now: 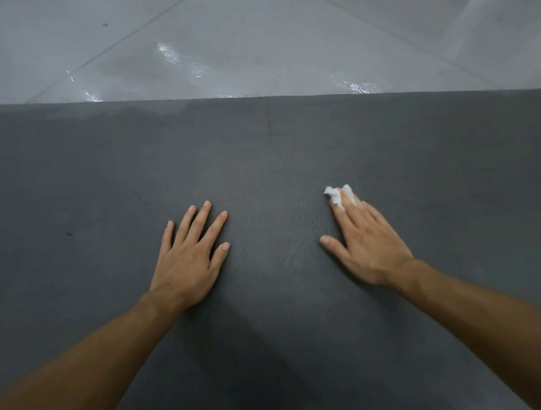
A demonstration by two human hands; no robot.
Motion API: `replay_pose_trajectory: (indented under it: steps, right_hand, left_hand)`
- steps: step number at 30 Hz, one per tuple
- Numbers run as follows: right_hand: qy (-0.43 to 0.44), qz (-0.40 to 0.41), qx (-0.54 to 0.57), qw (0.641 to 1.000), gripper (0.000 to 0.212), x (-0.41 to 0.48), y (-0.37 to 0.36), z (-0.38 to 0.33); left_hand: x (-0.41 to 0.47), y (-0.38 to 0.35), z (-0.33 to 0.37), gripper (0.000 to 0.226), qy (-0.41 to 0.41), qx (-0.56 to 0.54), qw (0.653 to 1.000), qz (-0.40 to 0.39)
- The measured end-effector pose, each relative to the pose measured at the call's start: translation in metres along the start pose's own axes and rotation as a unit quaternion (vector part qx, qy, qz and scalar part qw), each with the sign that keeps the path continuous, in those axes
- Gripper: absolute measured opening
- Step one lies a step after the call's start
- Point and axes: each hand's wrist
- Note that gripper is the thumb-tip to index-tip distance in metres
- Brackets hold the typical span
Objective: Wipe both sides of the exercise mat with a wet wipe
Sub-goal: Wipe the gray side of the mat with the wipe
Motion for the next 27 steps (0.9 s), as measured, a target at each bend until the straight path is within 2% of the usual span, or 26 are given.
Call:
replay_pose_trajectory:
  steps: [3,8,12,16,20,23,27]
  right_hand:
    - [-0.056,0.003,0.031,0.998,0.097,0.012,0.002,0.020]
    - [-0.075,0.002,0.101,0.992,0.098,0.012,0.004,-0.004]
    - [0.056,-0.009,0.061,0.996,0.094,-0.014,0.006,-0.042]
    - [0.199,-0.050,0.024,0.978,0.095,-0.049,0.004,-0.082]
    - [0.249,-0.055,-0.011,0.967,0.090,-0.055,0.001,-0.088]
    - [0.210,-0.043,-0.017,0.977,0.089,-0.036,0.000,-0.064]
    - [0.070,-0.006,-0.006,0.997,0.090,-0.004,0.005,-0.021]
  left_hand:
    - [0.000,0.002,-0.001,0.067,-0.004,0.003,1.000,-0.001]
    - [0.000,0.003,-0.004,0.068,-0.009,0.008,1.000,0.000]
    - [0.000,0.001,-0.004,0.068,-0.010,0.008,1.000,-0.003]
    - [0.000,0.002,-0.003,0.069,-0.008,0.004,1.000,0.001]
    - [0.000,0.002,-0.003,0.068,-0.012,0.009,1.000,0.004]
    - [-0.001,0.002,-0.004,0.068,-0.012,0.009,1.000,0.002]
    - [-0.001,0.003,-0.005,0.068,-0.016,0.006,1.000,-0.003]
Point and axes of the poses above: each hand's wrist, its own x-axis towards the middle knuckle, its own y-axis out of the back of the hand, z = x × y, and after that the axes turned 6 degrees about -x, right-handed
